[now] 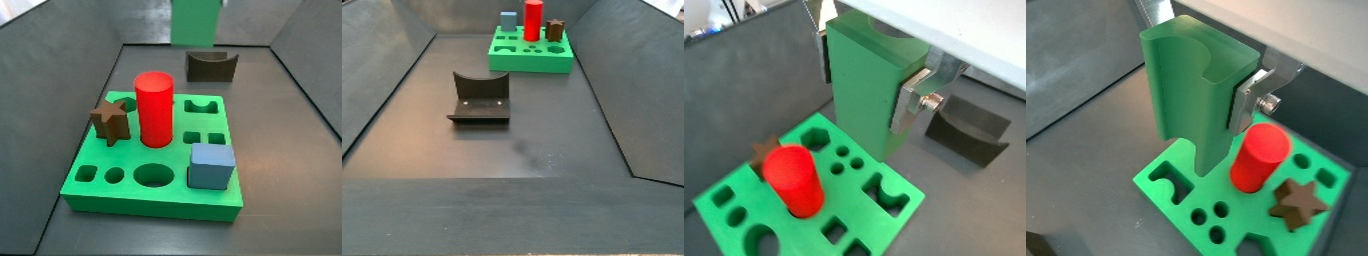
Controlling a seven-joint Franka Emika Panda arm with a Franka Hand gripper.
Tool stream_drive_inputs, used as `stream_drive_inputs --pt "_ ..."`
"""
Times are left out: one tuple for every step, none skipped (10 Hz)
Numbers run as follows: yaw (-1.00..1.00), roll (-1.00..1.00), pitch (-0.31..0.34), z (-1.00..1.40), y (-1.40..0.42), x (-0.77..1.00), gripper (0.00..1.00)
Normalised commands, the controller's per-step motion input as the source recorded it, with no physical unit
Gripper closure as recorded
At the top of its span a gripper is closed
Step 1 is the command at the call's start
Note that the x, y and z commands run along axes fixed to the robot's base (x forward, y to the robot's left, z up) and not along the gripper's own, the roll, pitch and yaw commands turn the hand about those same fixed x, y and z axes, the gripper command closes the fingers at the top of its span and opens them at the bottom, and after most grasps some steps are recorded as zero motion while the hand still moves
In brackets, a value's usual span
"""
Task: Pick up the arch object. Move up. Rotate the arch object. Move to above the board. Insert the arch object.
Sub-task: Insert the arch object.
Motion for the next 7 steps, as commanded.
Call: stream_drive_inputs --pt "0.12 0.05 -0.079 -0.81 0.07 0.56 1.00" --pt "0.19 0.07 -0.140 -0.84 0.05 0.42 1.00" --pt "0.22 0.08 -0.160 -0.81 0.03 0.33 1.00" --pt "0.19 0.15 -0.107 -0.81 0.00 0.31 1.00" --pt "0.12 0.17 -0.049 -0.83 0.00 0.31 1.00" --pt "0.03 0.14 -0.034 -0.76 0.05 0.25 1.00" --pt "0.00 0.08 -0.040 -0.62 0.08 0.05 1.00"
